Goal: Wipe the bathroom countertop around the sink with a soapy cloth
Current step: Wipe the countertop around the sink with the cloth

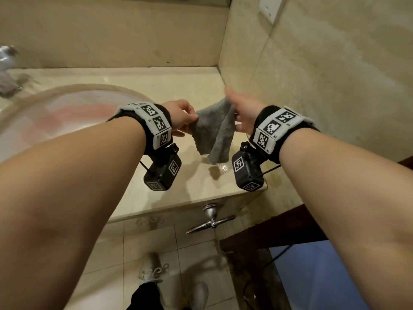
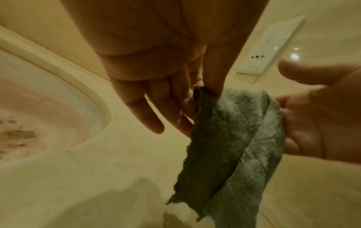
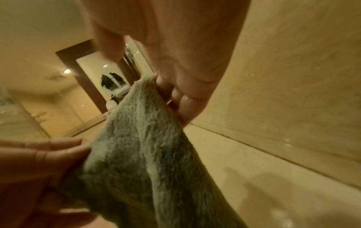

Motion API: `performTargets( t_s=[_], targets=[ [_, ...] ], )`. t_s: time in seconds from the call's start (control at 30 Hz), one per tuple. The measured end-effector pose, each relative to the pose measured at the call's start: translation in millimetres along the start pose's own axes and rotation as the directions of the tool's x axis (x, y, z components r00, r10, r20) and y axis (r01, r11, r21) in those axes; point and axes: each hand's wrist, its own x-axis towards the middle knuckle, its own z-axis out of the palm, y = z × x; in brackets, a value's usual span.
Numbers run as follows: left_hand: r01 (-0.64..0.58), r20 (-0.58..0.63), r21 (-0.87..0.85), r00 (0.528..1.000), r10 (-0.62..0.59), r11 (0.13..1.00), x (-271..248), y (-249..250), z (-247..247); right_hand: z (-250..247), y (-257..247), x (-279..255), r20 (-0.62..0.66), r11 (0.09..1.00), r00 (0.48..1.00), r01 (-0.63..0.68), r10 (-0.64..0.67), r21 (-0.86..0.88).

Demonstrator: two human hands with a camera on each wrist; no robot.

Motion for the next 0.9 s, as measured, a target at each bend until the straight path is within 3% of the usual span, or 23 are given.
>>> performTargets(
  t_s=[0.07,0.17,0.37,0.47,0.63,0.7,0.8,0.9],
  targets=[
    [-0.004,-0.039,0.011,0.999,0.004,1.0,-1,2,2,2,3,0,-0.001,0.961,0.999,0.051,-0.053,-0.272],
    [-0.013,-0.106,0.047,0.994,0.018,0.999,-6,5,1,7,5,1,-0.028,0.896,0.994,0.086,-0.109,-0.436],
    [-0.065,0.035,0.185,0.998,0.06,0.981,-9,6,-7,5,-1,-3,-0.126,0.896,0.982,0.071,-0.139,-0.437],
    [-0.115,-0.02,0.288,0.992,0.126,0.951,-10,7,-8,3,-3,-3,-0.079,0.905,0.984,0.111,-0.157,-0.412],
    [-0.152,-0.047,0.409,0.981,0.187,0.9,-15,7,-14,-3,-1,-10,-0.074,0.91,0.992,0.061,-0.1,-0.41],
    [-0.161,-0.052,0.493,0.976,0.213,0.855,-15,11,-13,-7,2,-13,-0.044,0.833,0.992,0.076,-0.12,-0.548],
    [-0.132,-0.095,0.61,0.967,0.237,0.781,-14,15,-9,-8,4,-17,-0.014,0.635,0.981,0.113,-0.192,-0.764],
    [-0.124,-0.1,0.604,0.968,0.23,0.787,-15,18,-2,-9,1,-20,-0.01,0.537,0.972,0.121,-0.235,-0.835]
  ],
)
